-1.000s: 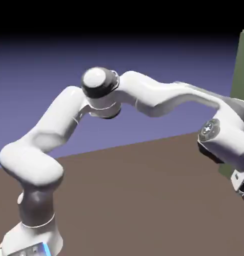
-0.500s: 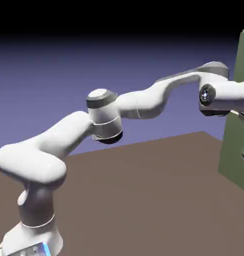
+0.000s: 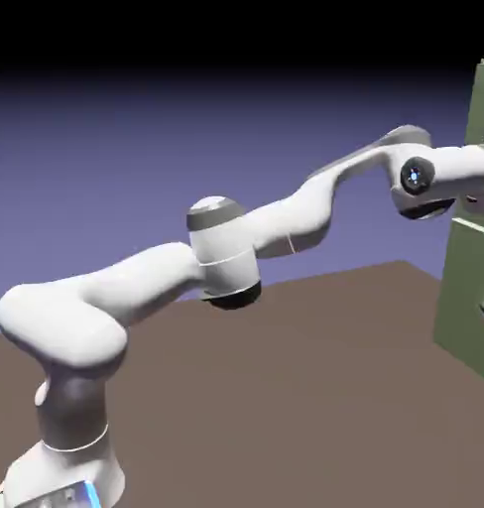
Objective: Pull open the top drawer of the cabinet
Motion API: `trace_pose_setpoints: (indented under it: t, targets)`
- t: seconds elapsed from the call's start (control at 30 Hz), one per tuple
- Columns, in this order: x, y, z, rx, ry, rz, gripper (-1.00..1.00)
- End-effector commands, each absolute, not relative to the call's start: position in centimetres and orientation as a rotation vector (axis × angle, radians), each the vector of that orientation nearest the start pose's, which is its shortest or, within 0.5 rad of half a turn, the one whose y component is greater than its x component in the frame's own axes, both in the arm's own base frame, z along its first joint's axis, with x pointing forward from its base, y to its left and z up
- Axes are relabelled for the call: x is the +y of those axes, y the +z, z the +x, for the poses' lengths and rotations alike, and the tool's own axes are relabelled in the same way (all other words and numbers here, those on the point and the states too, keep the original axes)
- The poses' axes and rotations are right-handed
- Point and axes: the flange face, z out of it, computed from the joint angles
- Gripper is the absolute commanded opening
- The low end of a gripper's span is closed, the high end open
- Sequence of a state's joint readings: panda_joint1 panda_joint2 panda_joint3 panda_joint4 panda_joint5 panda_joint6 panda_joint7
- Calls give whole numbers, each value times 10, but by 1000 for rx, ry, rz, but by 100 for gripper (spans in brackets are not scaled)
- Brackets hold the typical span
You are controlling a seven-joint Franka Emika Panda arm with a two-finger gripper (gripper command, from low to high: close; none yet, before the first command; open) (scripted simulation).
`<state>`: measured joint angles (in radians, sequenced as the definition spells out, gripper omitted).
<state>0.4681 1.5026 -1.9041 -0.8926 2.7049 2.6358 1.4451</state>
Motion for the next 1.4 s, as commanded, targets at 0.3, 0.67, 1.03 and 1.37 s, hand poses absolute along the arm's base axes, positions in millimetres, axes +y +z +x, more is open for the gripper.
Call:
trace_pose_setpoints:
  t: [0.3,0.67,1.03,1.37]
  targets:
    - [-71,537,763,1482,-613,-615,-100]
    - [-71,537,697,1482,-613,-615,-100]
    - [-71,537,605,1482,-613,-615,-100]
    - [-71,538,524,1482,-615,-615,100]
